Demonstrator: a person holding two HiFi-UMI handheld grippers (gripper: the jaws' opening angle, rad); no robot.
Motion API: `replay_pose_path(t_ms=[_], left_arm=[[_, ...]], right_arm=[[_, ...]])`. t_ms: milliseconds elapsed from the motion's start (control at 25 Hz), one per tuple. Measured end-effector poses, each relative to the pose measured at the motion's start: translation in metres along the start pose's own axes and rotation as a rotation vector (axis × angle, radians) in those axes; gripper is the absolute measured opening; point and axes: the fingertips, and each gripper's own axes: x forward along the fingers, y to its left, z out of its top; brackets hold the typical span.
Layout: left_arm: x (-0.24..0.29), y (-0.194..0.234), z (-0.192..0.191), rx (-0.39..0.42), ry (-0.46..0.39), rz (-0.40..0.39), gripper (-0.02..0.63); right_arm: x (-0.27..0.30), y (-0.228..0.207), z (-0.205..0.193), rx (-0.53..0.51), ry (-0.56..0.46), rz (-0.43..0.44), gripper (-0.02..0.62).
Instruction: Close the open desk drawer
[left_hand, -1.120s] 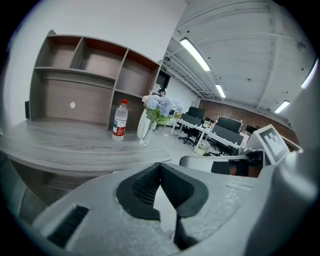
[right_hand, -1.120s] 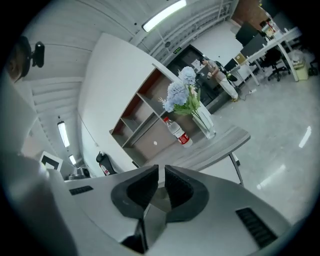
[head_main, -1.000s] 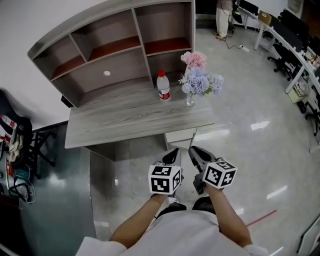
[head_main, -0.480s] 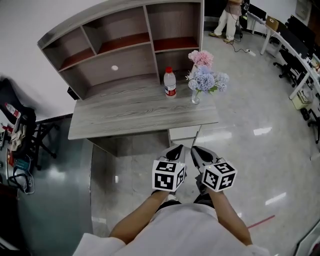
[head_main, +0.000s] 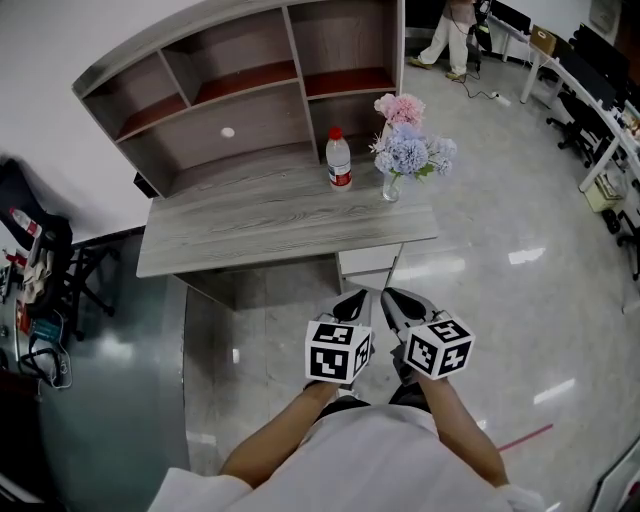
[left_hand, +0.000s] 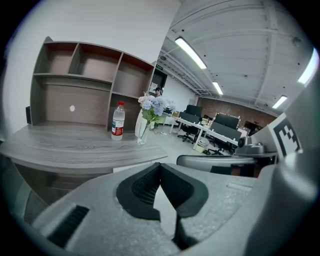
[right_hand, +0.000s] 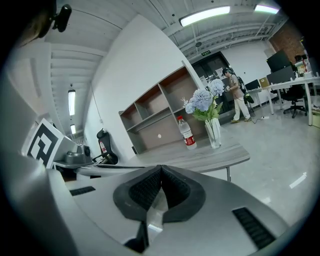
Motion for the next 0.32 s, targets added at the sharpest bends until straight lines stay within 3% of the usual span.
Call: replay_pose_path(t_ms=[320], left_arm=[[0.0014,0.0033,0.0033,0.004,-0.004,0.001,0.002]], right_arm=[[0.0018,-0.0003,0.0001,0.006,-0.003,0.001,0.002]])
